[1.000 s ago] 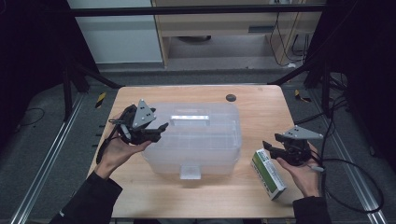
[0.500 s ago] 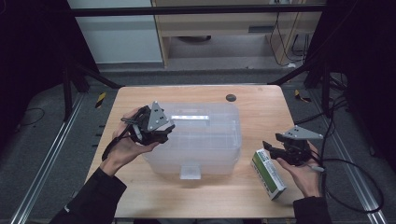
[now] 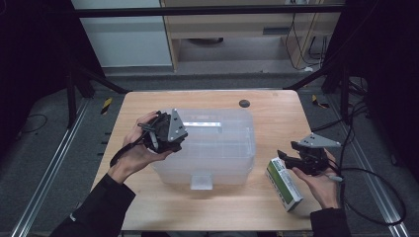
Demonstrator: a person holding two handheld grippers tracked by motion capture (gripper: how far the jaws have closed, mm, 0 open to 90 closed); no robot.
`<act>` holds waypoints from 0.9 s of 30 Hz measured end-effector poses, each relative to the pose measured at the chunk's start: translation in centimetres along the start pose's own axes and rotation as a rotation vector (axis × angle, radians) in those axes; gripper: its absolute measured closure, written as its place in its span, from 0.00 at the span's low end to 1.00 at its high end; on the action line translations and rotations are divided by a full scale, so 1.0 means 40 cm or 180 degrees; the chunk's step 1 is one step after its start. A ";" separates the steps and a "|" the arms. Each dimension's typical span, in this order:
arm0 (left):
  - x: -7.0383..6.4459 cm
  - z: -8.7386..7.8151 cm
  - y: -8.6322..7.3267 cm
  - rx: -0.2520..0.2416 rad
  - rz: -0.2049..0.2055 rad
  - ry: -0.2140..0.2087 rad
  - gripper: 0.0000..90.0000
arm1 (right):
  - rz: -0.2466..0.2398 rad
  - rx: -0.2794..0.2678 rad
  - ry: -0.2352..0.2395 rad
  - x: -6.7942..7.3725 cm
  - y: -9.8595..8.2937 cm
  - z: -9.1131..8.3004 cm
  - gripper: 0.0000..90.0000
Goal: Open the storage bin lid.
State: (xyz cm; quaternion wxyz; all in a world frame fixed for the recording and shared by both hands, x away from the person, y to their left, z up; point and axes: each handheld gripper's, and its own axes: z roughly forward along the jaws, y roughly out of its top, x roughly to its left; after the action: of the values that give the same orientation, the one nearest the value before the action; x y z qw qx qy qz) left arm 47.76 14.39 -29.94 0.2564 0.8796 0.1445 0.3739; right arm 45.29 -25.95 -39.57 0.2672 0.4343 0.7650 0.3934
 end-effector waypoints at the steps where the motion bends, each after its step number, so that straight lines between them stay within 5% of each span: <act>1: -0.002 0.002 0.006 0.0036 0.0061 -0.0001 0.40 | 0.0004 0.0004 0.0011 -0.001 0.000 0.000 0.45; 27: -0.013 0.049 0.062 0.0419 0.0762 0.0047 0.53 | -0.0024 0.0034 0.0019 0.001 0.000 0.001 0.46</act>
State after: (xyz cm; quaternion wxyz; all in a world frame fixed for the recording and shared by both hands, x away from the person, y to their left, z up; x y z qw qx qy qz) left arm 49.00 11.44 -29.99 0.1506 0.9026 0.0647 0.3980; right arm 45.30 -25.89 -39.59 0.2641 0.4316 0.7695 0.3896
